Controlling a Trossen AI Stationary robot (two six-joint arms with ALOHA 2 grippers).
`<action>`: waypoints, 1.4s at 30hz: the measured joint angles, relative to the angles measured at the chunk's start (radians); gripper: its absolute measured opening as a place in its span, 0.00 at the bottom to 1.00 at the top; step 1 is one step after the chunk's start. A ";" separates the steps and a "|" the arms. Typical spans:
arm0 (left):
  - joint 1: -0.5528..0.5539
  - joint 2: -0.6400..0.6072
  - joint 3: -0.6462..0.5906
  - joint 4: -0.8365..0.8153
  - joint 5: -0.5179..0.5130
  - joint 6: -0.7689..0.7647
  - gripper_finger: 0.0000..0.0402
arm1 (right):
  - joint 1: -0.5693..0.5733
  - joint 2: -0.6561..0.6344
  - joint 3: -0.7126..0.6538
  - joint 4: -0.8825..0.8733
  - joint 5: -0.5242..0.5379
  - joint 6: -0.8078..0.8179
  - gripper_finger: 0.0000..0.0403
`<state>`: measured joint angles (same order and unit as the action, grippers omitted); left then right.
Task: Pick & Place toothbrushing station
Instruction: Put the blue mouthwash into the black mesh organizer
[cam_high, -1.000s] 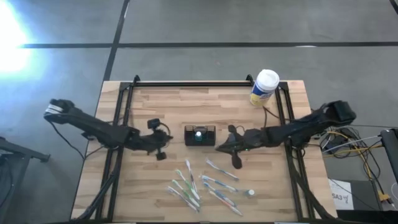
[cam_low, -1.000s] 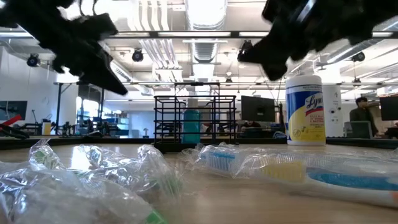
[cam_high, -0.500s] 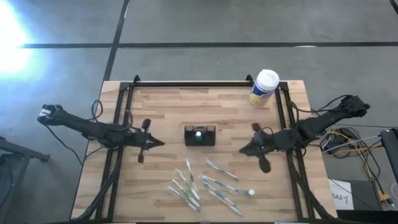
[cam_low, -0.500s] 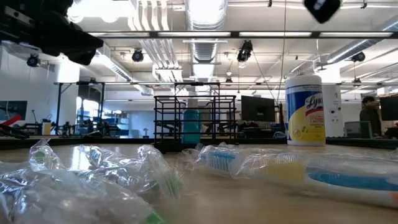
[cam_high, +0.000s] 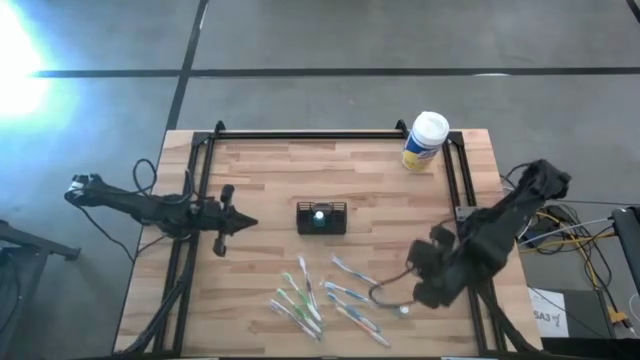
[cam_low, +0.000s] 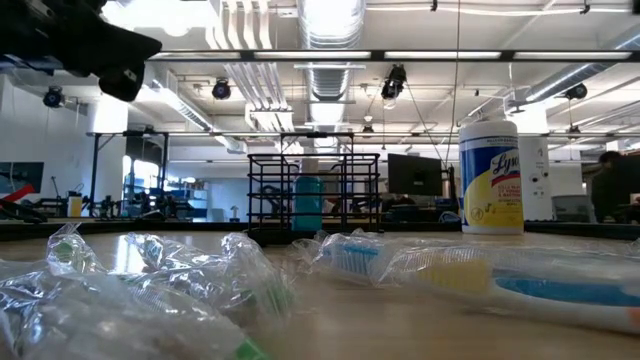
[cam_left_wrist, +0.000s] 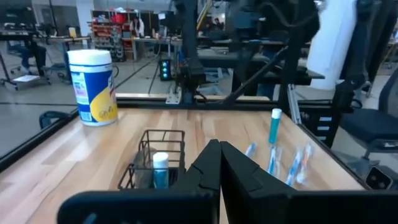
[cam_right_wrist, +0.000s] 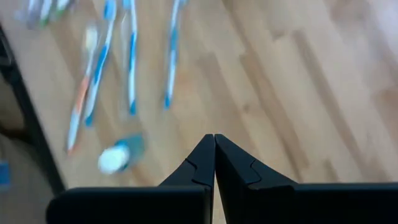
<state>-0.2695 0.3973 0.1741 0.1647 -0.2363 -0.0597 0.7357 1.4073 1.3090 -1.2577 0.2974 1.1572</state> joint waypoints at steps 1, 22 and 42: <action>0.000 0.000 0.000 0.000 0.000 -0.002 0.01 | 0.009 0.030 0.024 -0.007 -0.021 0.016 0.02; 0.000 0.004 0.003 -0.094 0.056 -0.097 0.01 | 0.061 0.421 0.334 0.001 -0.147 0.091 0.51; 0.000 0.004 0.003 -0.096 0.064 -0.091 0.01 | 0.048 0.462 0.291 -0.019 -0.220 0.315 0.54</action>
<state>-0.2699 0.4015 0.1772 0.0685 -0.1719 -0.1505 0.7835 1.8690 1.6001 -1.2767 0.0772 1.4726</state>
